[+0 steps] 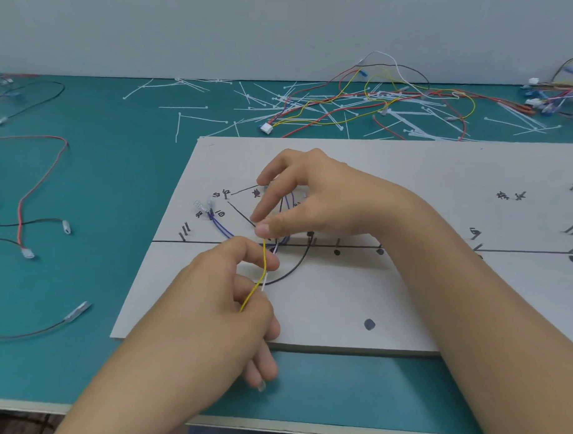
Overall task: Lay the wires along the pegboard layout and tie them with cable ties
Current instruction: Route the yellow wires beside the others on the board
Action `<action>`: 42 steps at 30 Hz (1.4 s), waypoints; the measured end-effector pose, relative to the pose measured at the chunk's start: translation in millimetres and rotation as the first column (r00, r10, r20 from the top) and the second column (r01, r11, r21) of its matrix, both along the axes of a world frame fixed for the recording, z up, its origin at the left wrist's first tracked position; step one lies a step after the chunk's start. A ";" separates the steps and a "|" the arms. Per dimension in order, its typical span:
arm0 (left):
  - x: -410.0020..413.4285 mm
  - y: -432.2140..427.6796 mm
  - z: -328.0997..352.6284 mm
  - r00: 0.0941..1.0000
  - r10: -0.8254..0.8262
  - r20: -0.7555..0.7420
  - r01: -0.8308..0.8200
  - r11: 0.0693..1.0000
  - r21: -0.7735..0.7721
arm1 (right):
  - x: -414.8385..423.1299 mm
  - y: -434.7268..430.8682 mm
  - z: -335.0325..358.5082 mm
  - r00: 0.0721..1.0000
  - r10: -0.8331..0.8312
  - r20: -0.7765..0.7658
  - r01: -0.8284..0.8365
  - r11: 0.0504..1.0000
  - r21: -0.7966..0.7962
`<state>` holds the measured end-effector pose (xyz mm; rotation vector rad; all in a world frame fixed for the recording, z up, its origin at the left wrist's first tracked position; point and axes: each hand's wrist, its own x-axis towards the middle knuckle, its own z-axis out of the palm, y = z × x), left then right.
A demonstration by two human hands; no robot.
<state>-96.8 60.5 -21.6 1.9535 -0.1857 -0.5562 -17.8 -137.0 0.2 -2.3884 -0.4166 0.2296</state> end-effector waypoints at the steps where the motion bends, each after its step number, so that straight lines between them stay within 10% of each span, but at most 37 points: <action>1: 0.0 0.4 0.7 1.000 -0.001 -0.002 0.001 1.000 0.005 | -0.4 0.5 -1.2 1.000 -0.007 0.008 0.007 1.000 -0.030; 42: 6.7 18.9 25.0 0.997 -0.065 0.051 0.067 0.997 -0.027 | -3.1 -0.4 0.8 0.998 0.070 -0.004 -0.070 0.982 -0.178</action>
